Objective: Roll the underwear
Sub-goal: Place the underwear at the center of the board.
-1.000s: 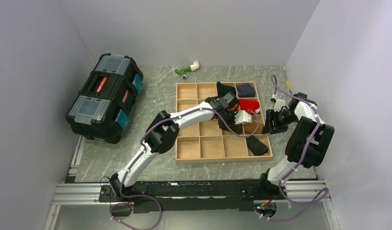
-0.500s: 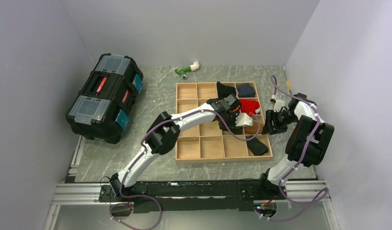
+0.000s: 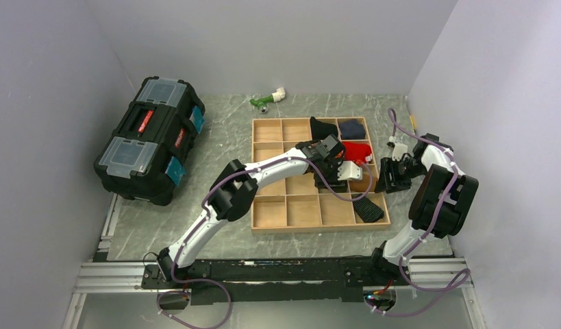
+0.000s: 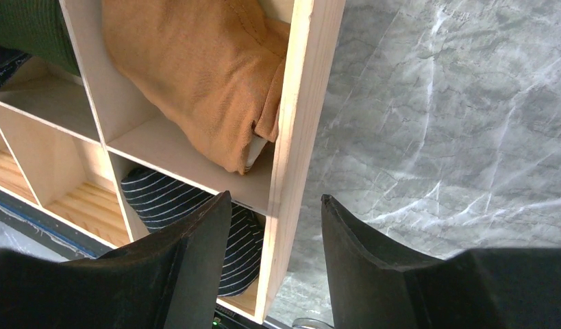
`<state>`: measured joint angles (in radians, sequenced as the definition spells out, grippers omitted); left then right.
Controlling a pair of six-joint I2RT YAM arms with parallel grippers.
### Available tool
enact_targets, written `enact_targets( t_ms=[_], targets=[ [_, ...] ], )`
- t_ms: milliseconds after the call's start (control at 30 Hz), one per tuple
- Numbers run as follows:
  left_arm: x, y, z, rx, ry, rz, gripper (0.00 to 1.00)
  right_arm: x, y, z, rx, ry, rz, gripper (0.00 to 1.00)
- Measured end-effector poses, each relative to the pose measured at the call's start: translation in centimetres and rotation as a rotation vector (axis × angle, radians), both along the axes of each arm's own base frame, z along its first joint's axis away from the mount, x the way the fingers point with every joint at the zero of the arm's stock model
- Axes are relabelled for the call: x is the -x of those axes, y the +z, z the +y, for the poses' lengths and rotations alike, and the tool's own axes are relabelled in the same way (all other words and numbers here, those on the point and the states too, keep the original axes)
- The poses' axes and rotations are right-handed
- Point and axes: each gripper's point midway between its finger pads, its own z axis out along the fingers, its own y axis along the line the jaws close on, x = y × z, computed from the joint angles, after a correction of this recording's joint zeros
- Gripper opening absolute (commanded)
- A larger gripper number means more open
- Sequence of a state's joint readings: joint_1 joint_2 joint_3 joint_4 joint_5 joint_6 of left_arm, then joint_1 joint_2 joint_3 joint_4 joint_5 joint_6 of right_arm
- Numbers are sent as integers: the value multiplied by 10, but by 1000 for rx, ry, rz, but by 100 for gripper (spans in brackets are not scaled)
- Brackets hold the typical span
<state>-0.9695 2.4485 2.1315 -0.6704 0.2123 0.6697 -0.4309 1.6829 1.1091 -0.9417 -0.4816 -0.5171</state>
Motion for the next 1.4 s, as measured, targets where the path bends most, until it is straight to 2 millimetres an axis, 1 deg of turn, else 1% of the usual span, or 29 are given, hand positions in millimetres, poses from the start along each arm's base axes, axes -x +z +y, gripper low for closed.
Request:
enact_targets(
  t_ms=[233,367,500,767,967,1233,1400],
  targets=[
    [5,2,0,2,-4,14,63,0,0,0,-1,-1,0,54],
    [13,5,2,0,-10,36,68,0,0,0,-1,-1,0,54],
    [18,9,6,-12,-11,47,71,0,0,0,-2,-1,0,54],
    [22,20,12,-19,-3,55,74,0,1,1,-9,-1,-2,55],
    [22,32,15,-12,2,50,75,-1,1,3,-18,0,-6,55],
    [21,54,14,26,15,39,77,0,1,4,-22,0,-4,57],
    [21,73,13,77,47,31,76,0,1,4,-23,0,-4,64]
  ],
)
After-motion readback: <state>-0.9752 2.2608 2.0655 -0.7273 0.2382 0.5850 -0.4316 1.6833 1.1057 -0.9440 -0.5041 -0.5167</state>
